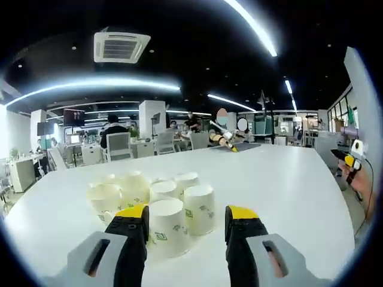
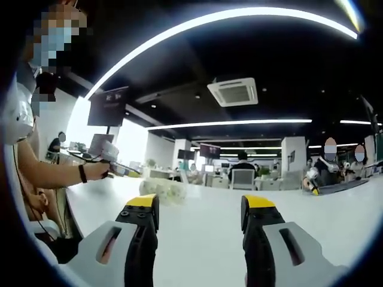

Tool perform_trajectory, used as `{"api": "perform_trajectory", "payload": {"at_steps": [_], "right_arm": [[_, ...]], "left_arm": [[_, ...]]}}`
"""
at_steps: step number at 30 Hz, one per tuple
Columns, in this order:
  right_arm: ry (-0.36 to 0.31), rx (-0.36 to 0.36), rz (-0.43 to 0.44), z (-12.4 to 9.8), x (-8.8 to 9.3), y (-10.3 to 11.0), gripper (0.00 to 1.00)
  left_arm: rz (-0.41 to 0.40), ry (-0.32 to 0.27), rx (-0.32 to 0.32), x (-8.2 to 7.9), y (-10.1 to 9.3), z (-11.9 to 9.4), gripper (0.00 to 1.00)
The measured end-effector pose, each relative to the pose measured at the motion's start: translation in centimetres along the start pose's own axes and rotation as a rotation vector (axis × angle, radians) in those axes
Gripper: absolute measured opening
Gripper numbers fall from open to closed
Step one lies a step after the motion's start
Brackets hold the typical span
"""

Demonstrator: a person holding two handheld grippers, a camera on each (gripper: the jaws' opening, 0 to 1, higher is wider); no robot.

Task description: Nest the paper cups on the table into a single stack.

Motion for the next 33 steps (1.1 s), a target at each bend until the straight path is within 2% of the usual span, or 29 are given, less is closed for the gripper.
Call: {"api": "perform_trajectory", "payload": {"at_steps": [5,7,12,15,25,33], "right_arm": [[0.001,0.005,0.001,-0.1,0.0,-0.1,0.58],[0.002,0.004,0.002,-0.1,0.1,-0.1,0.58],[0.007,-0.004,-0.005,0.0,0.1,0.2,0.58],[0.011,-0.001,0.000,-0.2,0.2,0.1,0.58],[-0.003,0.027,-0.013,-0.6,-0.4,-0.8,0.58],[-0.004,0.026,-0.008,-0.6,-0.2,-0.8,0.58]], "left_arm": [[-0.015,0.048,0.016,0.2,0.3,1.1,0.53],[-0.027,0.062,0.021,-0.2,0.8,2.2,0.53],[0.003,0.092,-0.010,0.0,1.6,3.6,0.53],[-0.004,0.114,-0.008,0.1,2.0,4.3,0.48],[-0.007,0.130,-0.033,0.7,2.7,5.1,0.47],[-0.013,0.141,-0.031,0.7,2.9,4.9,0.38]]}}
Point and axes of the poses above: the point that each gripper's makers call its tool centre point, and the gripper's own axes: z roughly forward along the fingers, y roughly to its left, x roughly out of its underside, the point moved 8 cm from there along -z, roughly backward along the fingers, and after that the axes turned 9 degrees about -z, right-handed, at the moved point
